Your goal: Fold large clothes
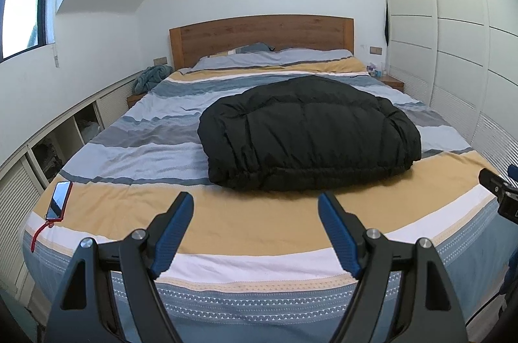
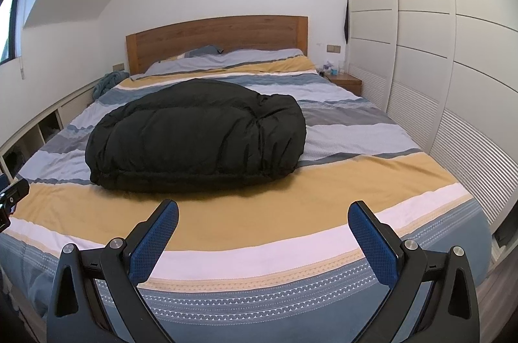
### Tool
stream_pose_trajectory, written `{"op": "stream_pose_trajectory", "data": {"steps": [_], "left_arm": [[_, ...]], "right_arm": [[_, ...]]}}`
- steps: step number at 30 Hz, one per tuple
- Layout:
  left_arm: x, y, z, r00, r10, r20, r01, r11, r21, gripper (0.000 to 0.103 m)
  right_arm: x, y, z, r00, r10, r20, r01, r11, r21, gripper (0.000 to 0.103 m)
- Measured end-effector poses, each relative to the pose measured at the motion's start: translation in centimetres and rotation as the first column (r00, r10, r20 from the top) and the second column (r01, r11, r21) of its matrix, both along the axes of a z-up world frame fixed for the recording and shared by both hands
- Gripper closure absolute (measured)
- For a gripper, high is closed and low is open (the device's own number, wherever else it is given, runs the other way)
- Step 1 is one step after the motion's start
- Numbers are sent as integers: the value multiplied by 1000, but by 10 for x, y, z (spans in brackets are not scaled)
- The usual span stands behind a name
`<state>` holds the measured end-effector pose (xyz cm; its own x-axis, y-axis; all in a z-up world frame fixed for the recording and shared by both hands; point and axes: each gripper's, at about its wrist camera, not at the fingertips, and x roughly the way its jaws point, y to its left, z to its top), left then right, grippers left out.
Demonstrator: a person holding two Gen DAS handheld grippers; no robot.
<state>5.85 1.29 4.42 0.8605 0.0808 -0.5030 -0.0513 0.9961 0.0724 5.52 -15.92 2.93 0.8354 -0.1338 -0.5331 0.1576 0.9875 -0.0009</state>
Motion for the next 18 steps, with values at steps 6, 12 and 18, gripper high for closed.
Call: {"op": "stream_pose_trajectory", "data": {"steps": [6, 12, 18], "left_arm": [[2, -2, -2, 1000, -1, -6, 1, 1000, 5, 25], [4, -2, -4, 1000, -5, -14, 5, 1000, 10, 25], [4, 0, -7, 1000, -4, -19, 4, 1000, 8, 25]], "right_arm": [[1, -4, -3, 1000, 3, -7, -3, 1000, 4, 0], [3, -4, -5, 1000, 4, -14, -4, 1000, 1, 0], [4, -3, -6, 1000, 5, -18, -5, 1000, -3, 0]]}}
